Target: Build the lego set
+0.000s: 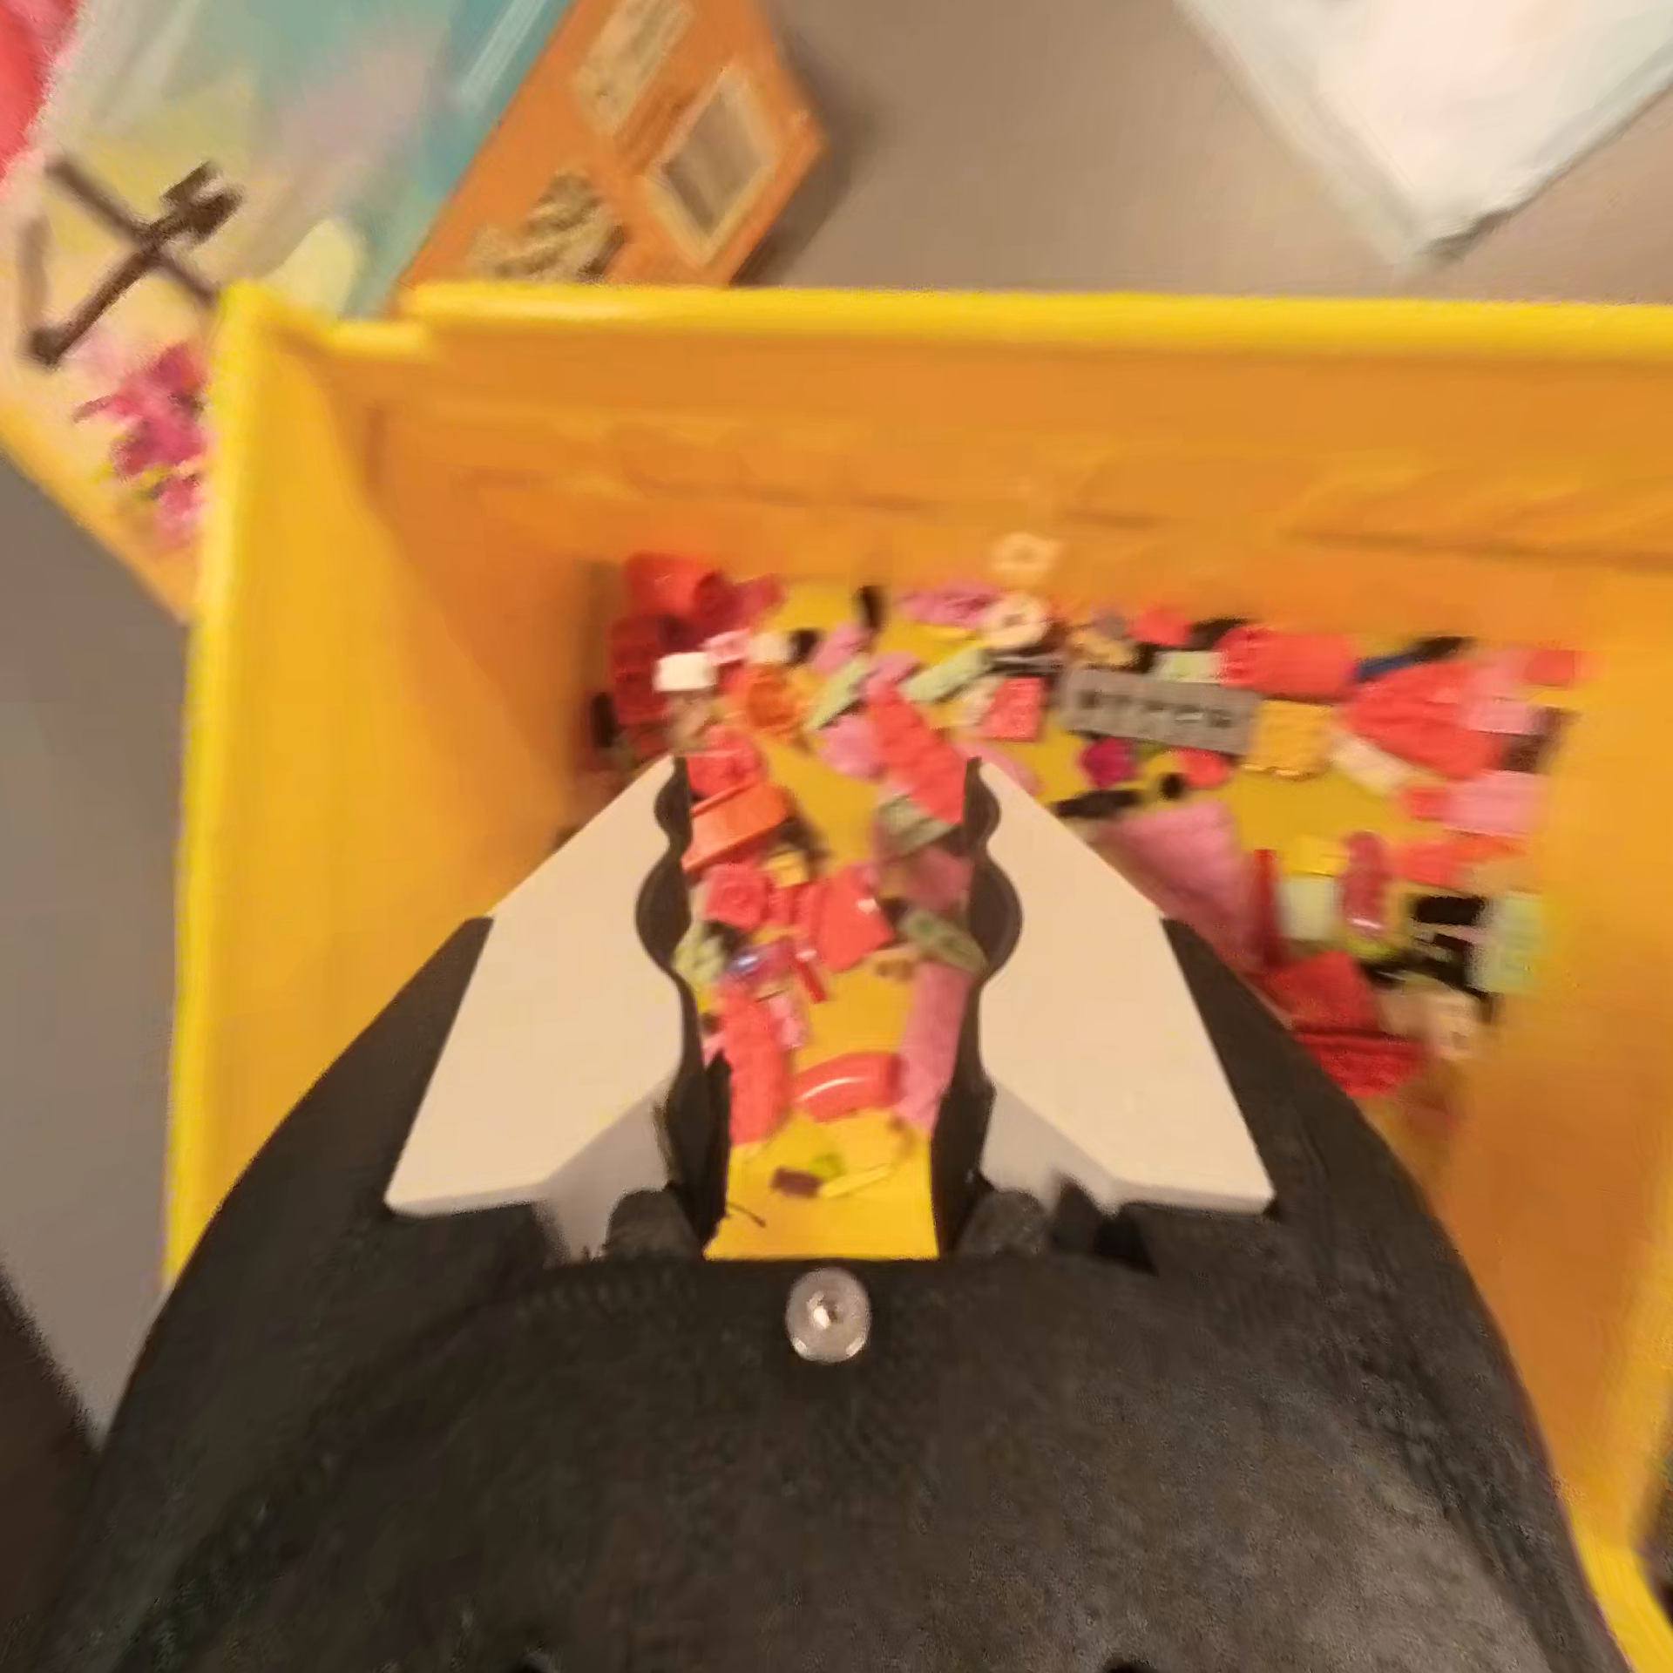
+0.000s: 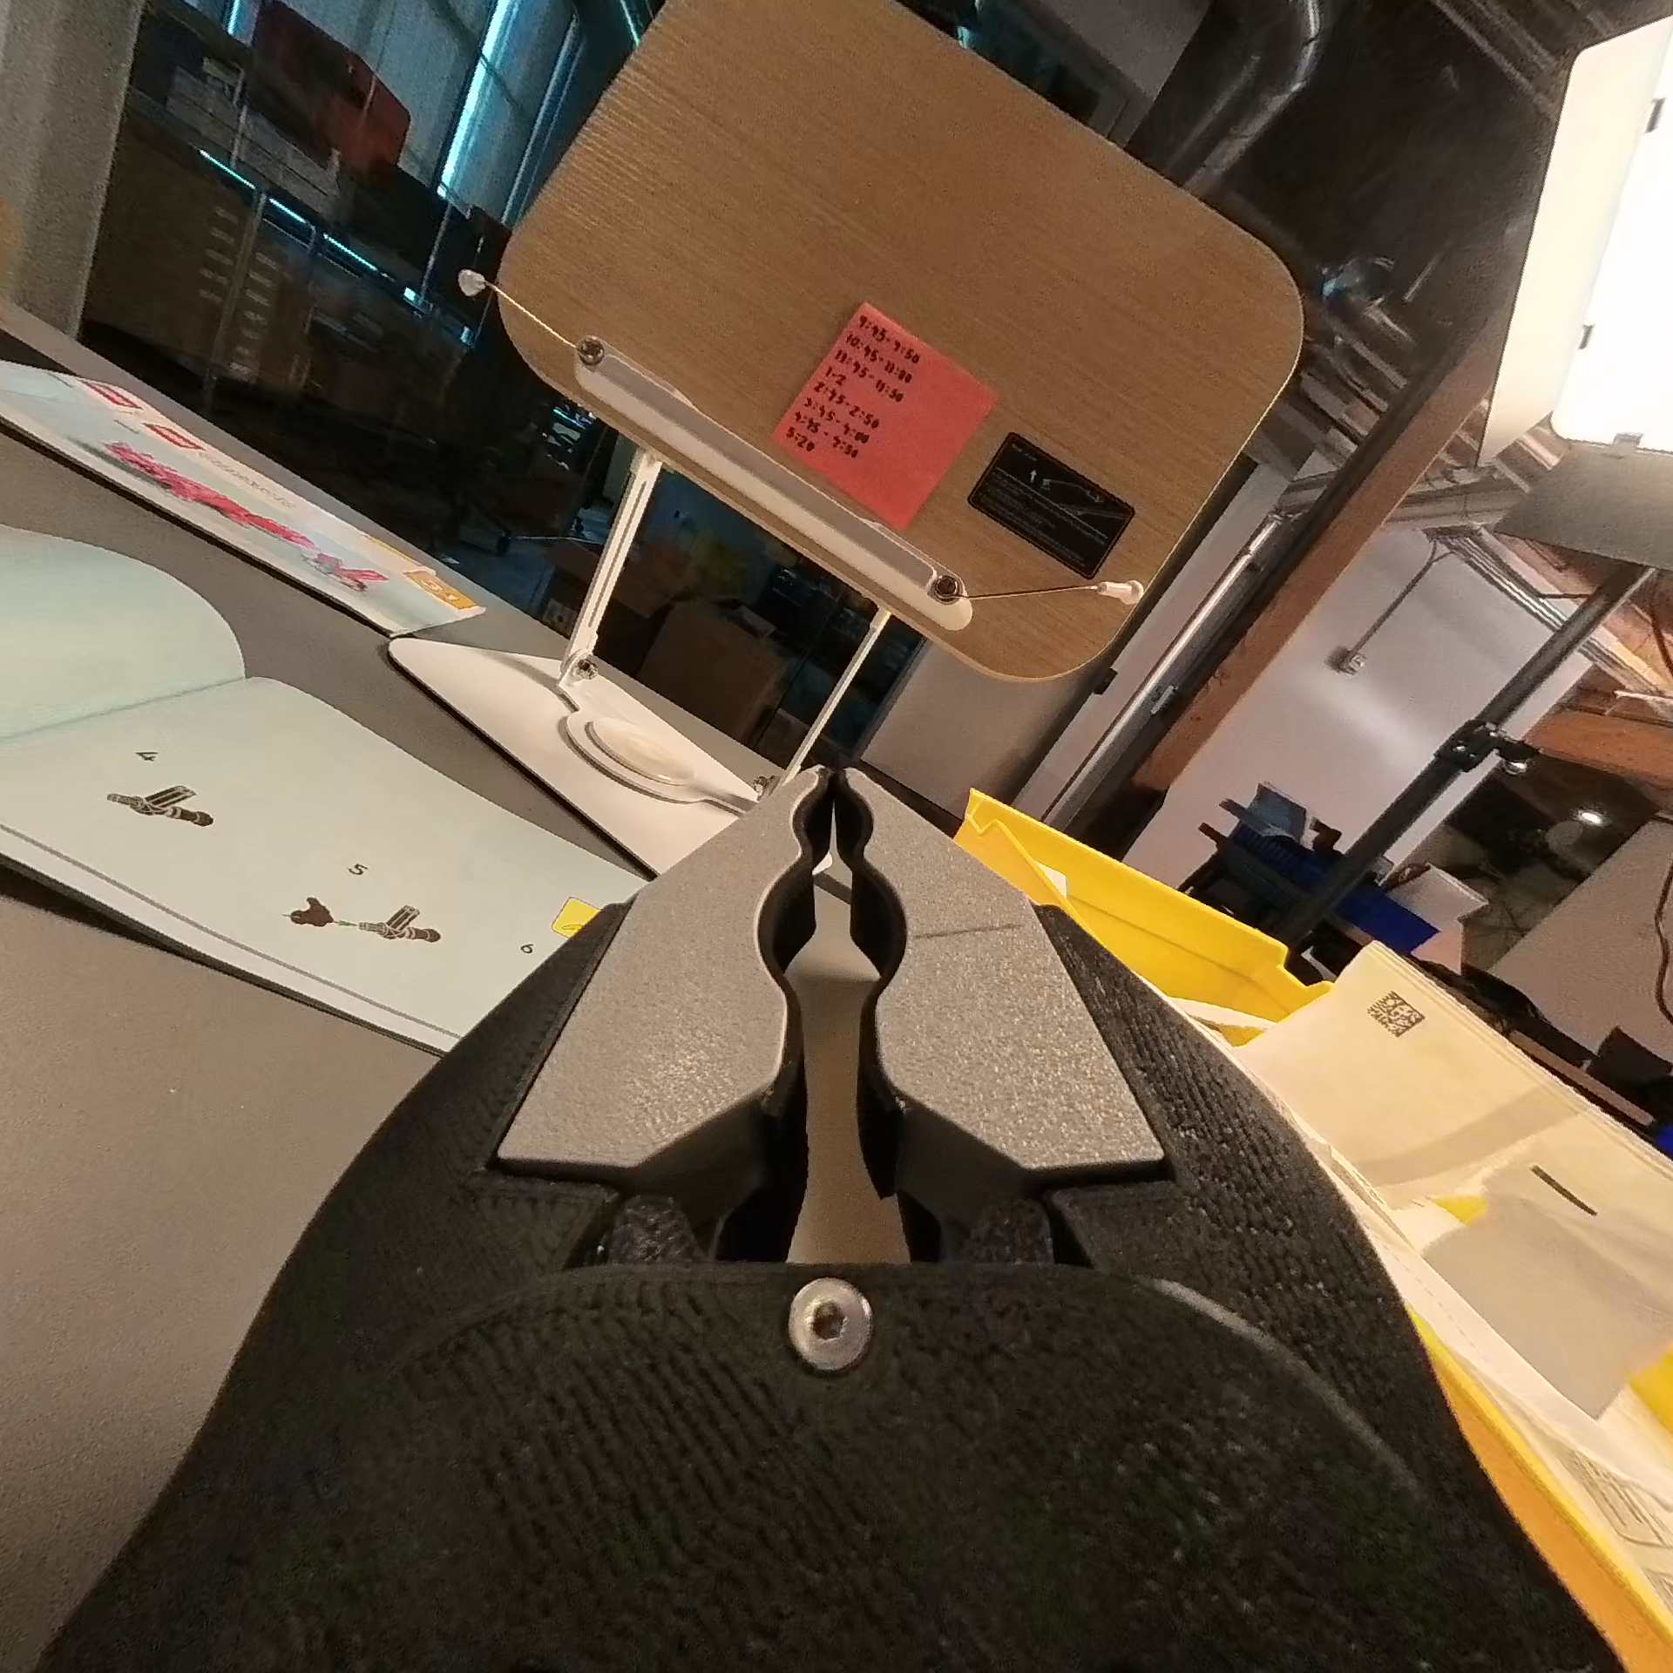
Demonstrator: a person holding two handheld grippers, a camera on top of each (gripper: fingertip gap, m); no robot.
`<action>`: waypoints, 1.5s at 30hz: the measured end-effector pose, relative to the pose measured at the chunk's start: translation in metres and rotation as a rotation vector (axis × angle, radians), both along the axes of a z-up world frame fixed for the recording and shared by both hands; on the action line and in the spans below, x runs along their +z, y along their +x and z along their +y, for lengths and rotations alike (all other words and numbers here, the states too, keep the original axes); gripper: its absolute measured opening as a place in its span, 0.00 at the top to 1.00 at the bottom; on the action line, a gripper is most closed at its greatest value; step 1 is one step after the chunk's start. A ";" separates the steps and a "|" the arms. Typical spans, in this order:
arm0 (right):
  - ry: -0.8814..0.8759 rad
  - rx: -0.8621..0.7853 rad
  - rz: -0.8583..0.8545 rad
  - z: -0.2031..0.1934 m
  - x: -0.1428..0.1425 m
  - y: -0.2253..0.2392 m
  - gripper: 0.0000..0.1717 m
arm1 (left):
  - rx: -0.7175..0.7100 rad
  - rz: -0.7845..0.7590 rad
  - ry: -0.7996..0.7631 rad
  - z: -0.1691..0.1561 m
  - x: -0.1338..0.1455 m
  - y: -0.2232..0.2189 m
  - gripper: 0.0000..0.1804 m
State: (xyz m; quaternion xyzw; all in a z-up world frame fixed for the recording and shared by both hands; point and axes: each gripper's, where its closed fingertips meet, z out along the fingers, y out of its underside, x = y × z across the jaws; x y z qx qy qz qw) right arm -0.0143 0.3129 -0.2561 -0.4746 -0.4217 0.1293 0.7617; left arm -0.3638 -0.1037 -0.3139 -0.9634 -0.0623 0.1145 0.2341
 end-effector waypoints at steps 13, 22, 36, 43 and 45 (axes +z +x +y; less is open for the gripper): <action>0.006 0.012 -0.009 -0.002 -0.001 -0.002 1.00 | -0.145 -0.348 0.001 0.025 -0.018 0.073 0.76; 0.010 0.019 -0.014 -0.004 -0.001 -0.003 1.00 | -0.087 -0.343 -0.049 0.018 -0.029 0.064 0.79; 0.011 0.028 -0.025 -0.005 -0.002 -0.005 1.00 | -0.137 -0.338 -0.130 -0.006 -0.037 0.076 0.88; 0.012 0.027 -0.030 -0.005 -0.003 -0.005 1.00 | -0.132 -0.316 -0.102 -0.001 -0.038 0.071 0.86; 0.011 0.027 -0.030 -0.005 -0.003 -0.005 1.00 | -0.129 -0.291 -0.125 -0.004 -0.040 0.069 0.88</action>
